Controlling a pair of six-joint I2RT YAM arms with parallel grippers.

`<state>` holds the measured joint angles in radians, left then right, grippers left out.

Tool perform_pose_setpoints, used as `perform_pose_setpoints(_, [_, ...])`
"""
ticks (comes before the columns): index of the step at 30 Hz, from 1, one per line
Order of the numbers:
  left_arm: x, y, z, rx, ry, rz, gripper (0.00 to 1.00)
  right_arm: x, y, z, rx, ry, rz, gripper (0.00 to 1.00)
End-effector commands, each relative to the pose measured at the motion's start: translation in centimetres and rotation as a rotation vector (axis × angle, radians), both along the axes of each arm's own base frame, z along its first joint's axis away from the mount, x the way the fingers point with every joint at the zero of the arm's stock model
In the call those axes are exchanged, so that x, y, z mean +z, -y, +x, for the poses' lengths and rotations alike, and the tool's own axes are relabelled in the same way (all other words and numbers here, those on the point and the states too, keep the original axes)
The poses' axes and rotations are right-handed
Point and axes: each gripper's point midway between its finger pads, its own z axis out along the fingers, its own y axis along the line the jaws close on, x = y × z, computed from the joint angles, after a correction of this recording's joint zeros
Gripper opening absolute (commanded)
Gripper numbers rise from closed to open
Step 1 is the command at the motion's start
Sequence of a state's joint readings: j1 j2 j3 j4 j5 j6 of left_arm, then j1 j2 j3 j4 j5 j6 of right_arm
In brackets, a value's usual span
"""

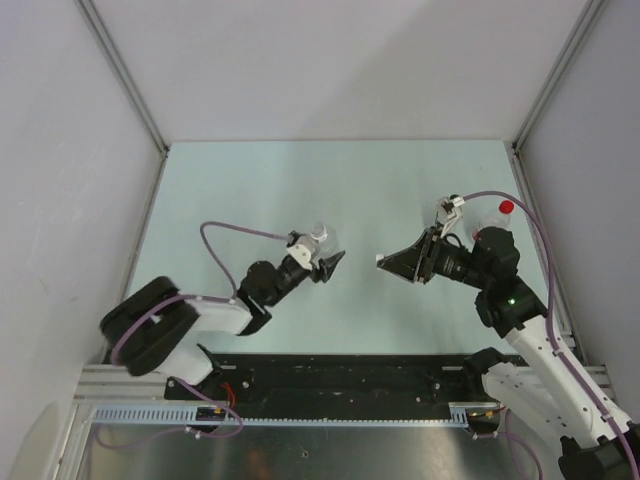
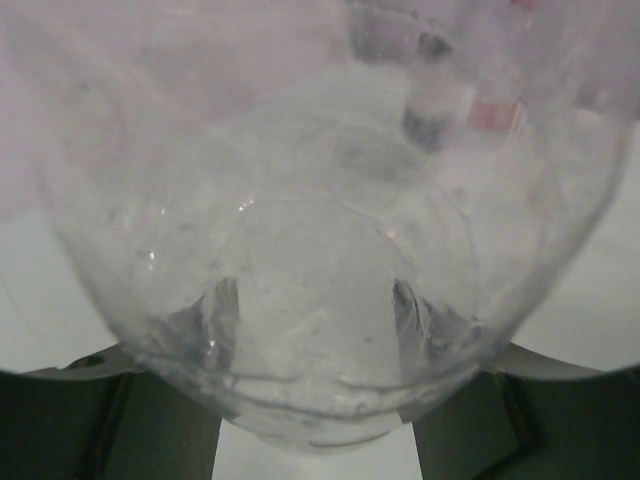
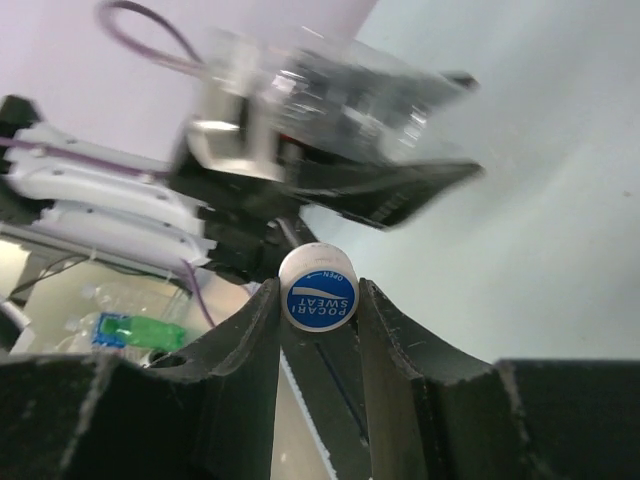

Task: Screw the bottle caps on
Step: Pick up the plastic bottle at the center of the board, then screw the bottle cap onto the plastic bottle.

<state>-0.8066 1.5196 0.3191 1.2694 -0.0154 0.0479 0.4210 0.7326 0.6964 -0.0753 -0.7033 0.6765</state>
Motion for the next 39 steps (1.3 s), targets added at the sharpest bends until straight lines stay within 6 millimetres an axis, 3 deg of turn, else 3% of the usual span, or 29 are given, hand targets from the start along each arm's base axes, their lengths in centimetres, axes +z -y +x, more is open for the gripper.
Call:
perform_pose_setpoints(1, [12.4, 2.7, 0.2, -0.16, 0.386, 0.069, 0.55, 0.2, 2.1, 0.7, -0.126, 0.062, -0.075, 0.18])
perform_pose_setpoints(7, [16.9, 2.5, 2.4, -0.312, 0.489, 0.45, 0.56, -0.4, 5.5, 2.0, -0.344, 0.134, -0.165, 0.18])
perform_pose_setpoints(11, [17.7, 1.5, 1.2, -0.522, 0.466, 0.645, 0.55, 0.5, 6.7, 2.1, -0.404, 0.213, -0.177, 0.18])
perform_pose_setpoints(14, [14.7, 0.5, -1.2, -0.66, 0.427, 0.735, 0.57, 1.6, 7.0, 1.5, -0.401, 0.28, -0.17, 0.18])
perform_pose_setpoints(18, [9.5, 0.0, -2.3, -0.719, 0.254, 0.752, 0.59, 2.7, 7.0, 0.6, -0.383, 0.341, -0.147, 0.16])
perform_pose_setpoints(21, [8.6, 1.3, -2.3, -0.687, 0.146, 0.636, 0.55, 3.7, 7.0, 0.7, -0.392, 0.387, -0.128, 0.15])
perform_pose_setpoints(26, [6.8, 3.8, -5.1, -0.763, -0.11, 0.486, 0.53, 5.5, 5.8, 0.5, -0.304, 0.52, -0.123, 0.15])
perform_pose_setpoints(31, [4.3, 4.2, -9.9, -0.902, -0.433, 0.368, 0.58, 4.3, 3.5, -0.5, -0.114, 0.537, -0.143, 0.15])
perform_pose_setpoints(35, [3.5, 3.1, -14.0, -1.043, -0.481, 0.347, 0.57, 3.0, 2.1, -2.0, 0.037, 0.561, -0.163, 0.15])
perform_pose_setpoints(39, [-0.3, 1.6, -19.2, -1.151, -0.548, 0.458, 0.55, 2.6, 1.5, -3.4, 0.136, 0.576, -0.161, 0.16])
